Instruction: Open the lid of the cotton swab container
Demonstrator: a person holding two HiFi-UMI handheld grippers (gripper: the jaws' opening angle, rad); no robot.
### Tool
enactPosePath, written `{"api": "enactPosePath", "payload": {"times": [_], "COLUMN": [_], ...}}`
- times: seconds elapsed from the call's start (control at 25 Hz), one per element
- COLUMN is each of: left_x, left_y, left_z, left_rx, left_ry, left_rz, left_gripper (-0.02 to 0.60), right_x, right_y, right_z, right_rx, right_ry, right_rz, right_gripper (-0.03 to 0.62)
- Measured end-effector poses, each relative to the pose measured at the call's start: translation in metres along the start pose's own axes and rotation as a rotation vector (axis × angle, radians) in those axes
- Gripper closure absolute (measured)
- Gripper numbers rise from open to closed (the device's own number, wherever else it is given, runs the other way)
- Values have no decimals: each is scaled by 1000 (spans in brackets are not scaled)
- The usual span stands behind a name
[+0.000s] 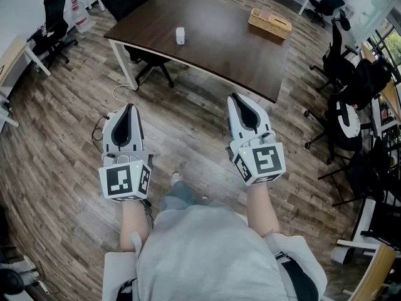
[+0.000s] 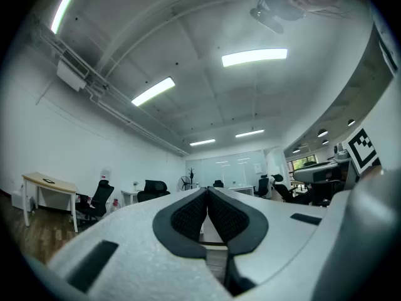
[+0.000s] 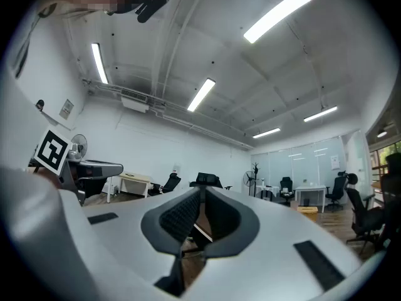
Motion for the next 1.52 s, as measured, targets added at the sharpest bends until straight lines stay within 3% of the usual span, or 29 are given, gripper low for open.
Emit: {"api": "enactPosePath", "payload": {"times": [0.56,1.52], "left_x": [-3,-25], "left_y": [16,94], "left_z": [-27,-157], "left_rx": [2,-68], "left_ry": [4,-21], "left_rz": [0,-9], "left_gripper": [572,572], "right_x": [-1,-19], "right_y": [-2,-16], "right_z": [-34,-174], "right_rx": [6,-40], "right_ry": [7,-6], "right_rz": [-2,-25], "right_gripper": [566,566]}}
Point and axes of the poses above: the fingertips, and each gripper's own axes: z backward along the fingers, y to its left, x out of its top, the point moved 5 cm from there along z, backward along the fingers, and after that the axes turned 1 degree about x, right-handed, at the moved point
